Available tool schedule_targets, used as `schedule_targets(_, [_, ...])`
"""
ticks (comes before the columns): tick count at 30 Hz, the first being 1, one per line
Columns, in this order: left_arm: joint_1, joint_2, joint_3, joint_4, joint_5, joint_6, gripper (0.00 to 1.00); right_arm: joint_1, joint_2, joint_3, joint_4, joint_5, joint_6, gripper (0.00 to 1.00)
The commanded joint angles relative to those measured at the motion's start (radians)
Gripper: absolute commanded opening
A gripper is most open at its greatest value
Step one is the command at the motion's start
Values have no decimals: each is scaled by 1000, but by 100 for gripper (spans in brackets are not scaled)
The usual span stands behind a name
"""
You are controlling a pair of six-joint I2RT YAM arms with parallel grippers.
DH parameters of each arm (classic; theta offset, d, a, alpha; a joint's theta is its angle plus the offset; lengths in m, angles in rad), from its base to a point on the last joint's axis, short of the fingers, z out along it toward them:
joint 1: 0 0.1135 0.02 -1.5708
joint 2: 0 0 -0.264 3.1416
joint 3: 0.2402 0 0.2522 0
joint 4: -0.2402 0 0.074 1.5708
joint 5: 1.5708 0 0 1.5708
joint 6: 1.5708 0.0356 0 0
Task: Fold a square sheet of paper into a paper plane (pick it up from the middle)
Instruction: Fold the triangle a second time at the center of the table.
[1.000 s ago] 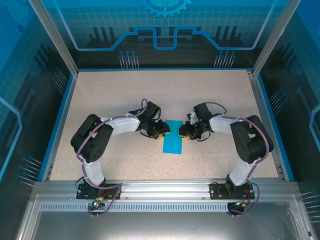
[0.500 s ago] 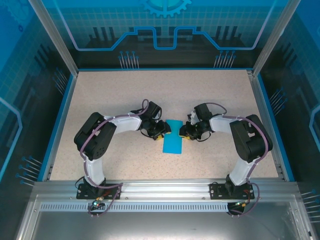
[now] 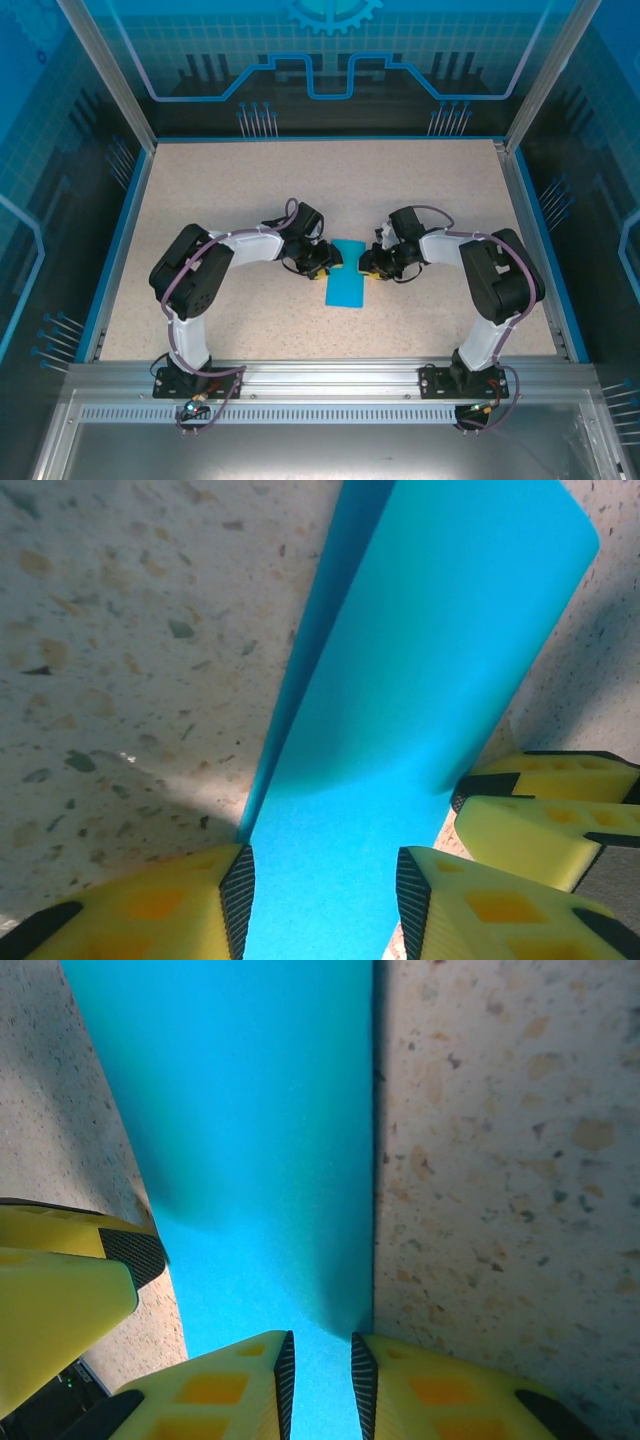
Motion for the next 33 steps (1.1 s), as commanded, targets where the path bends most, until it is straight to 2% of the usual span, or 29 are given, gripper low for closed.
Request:
schedule_targets(1, [4,14,-15,21,45,-3,43,5,79,-46,-25,61,-14,27])
schedule_targets(6, [2,1,-22,16,37,4,43,5,77,-46,-25,58,-16,27])
schedule_targets(14, [-12,-150,-100,-114,-61,29,50,5,71,-45,-34,67,-18,27])
schedule_targets(21, [-62,-206,-191,-77,-20,-30,54,7,71,-41,-38,68,-18,27])
schedule_targets(33, [-103,-164,-207,-3,3,-92,54,7,75,-38,-46,73,-24,27])
